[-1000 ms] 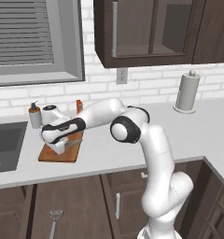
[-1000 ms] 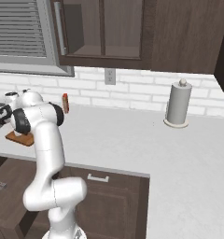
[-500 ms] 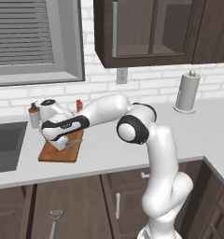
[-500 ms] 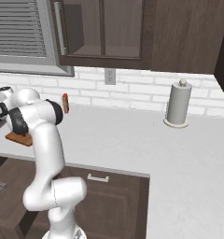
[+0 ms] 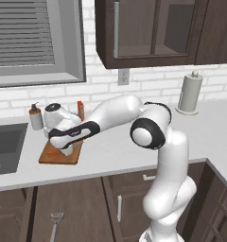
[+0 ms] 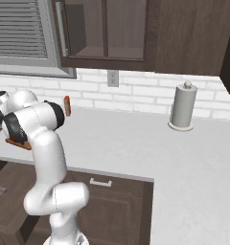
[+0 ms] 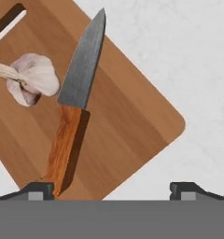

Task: Place the appropriate cutting tool for cutting the garlic skin on the cutting board.

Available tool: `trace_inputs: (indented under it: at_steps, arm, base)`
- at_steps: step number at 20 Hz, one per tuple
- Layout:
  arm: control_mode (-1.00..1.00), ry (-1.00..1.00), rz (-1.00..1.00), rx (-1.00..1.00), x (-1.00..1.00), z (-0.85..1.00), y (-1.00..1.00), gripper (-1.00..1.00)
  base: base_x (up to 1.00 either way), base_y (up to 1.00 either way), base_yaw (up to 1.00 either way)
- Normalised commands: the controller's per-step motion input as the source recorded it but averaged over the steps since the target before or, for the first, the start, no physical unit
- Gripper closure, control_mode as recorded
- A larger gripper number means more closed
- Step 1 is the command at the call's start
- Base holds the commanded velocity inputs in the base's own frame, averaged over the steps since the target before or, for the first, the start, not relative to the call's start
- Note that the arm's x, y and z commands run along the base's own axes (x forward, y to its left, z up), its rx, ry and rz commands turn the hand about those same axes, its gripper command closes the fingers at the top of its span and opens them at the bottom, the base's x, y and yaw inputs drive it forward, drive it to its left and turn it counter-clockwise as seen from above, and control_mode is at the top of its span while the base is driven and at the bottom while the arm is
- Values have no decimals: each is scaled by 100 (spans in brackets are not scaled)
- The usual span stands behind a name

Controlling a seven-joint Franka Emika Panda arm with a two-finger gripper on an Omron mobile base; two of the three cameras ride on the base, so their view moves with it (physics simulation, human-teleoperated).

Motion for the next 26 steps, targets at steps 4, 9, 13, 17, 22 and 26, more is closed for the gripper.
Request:
trace_inputs:
  at_steps: [4, 9, 13, 17, 22, 26]
  arm:
    - [-100, -2, 0, 2, -18, 12, -82, -100]
    - [-100, 0, 0, 3, -1, 2, -99, -100]
    - [-100, 0, 0, 4, 0, 3, -100, -100]
    - [-100, 0, 0, 6, 0, 3, -100, -100]
    - [-100, 0, 0, 9, 0, 5, -100, -100]
    - [-100, 0, 0, 10, 0, 6, -100, -100]
  base:
    - [0, 0, 0]
    - [0, 0, 0]
    - [0, 0, 0]
    - [0, 0, 0]
    - [0, 0, 0]
    - [0, 0, 0]
